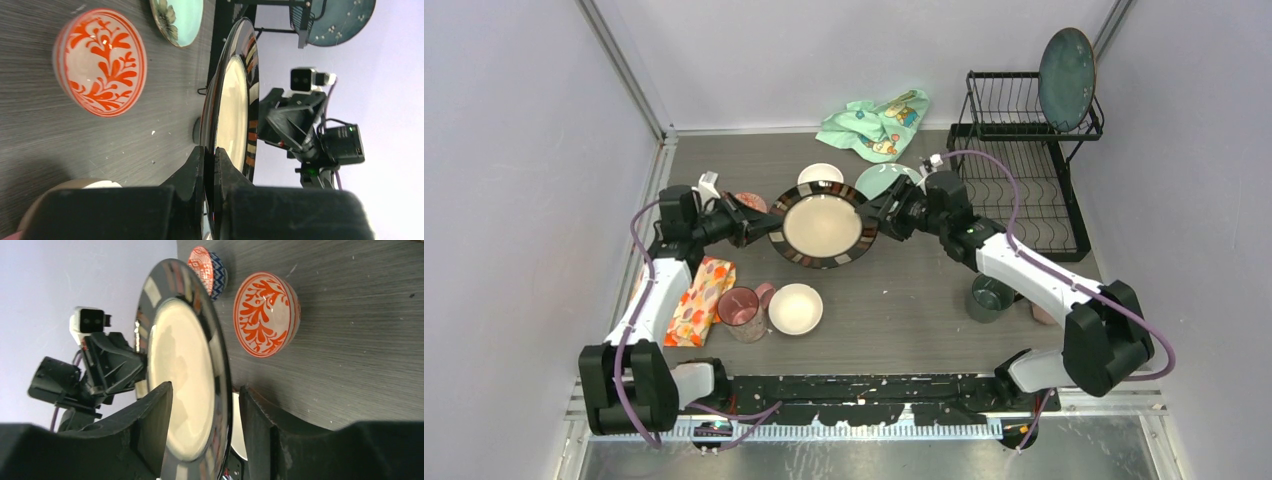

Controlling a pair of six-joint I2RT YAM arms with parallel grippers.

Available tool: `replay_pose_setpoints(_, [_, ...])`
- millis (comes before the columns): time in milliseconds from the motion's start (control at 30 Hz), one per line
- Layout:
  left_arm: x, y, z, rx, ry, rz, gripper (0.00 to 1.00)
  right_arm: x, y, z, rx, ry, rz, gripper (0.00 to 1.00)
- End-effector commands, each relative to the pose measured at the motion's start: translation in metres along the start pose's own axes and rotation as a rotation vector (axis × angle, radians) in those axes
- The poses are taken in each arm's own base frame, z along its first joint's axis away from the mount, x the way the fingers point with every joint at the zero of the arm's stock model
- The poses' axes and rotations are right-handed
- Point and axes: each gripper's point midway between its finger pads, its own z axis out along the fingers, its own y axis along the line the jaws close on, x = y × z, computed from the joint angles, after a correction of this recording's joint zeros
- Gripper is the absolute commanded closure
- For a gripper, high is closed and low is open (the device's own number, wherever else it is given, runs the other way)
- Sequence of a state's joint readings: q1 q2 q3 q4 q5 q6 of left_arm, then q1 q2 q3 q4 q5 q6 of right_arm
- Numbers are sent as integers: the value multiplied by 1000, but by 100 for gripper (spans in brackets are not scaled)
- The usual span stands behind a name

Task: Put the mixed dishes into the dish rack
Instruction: Pick up the plate from the corner of the board, then pick up the plate from the dish rack.

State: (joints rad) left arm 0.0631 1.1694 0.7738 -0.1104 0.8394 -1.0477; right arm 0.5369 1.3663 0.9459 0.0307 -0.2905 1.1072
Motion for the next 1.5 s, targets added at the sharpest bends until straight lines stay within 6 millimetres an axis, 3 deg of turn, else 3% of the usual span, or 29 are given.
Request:
replay_pose_setpoints(0, [19,-64,-16,214,79,123,100,-8,29,4,-65,-46,-31,47])
replay_pose_setpoints(267, [25,-57,-16,192,81,122,100,-3,26,0,-63,-54,-45,78])
replay_pose_setpoints(400, [27,-47,-15,170,69,106,100,2,41,-3,-163,-38,29,91])
replay_pose_setpoints(500, [27,-39,-13,147,56,100,90,-1,40,-7,-163,-66,44,98])
replay_pose_setpoints(633, [29,-31,-13,114,51,87,65,-9,46,-17,-173,-116,36,99])
replay_pose_setpoints(933, [38,-34,-24,110,32,114,26,-43,70,-47,-182,-299,19,99])
replay_pose_setpoints(1000, [40,-28,-26,80,25,131,3,-51,80,-56,-195,-340,-2,99])
replay_pose_setpoints(1233, [46,-29,-33,65,15,194,0,-83,117,-86,-217,-487,-84,99])
replay_pose_setpoints(1367, [59,-28,-36,22,51,278,0,-110,149,-107,-225,-593,-162,99])
replay_pose_setpoints(1467, [61,-22,-41,-36,42,345,0,-134,160,-123,-187,-693,-223,99])
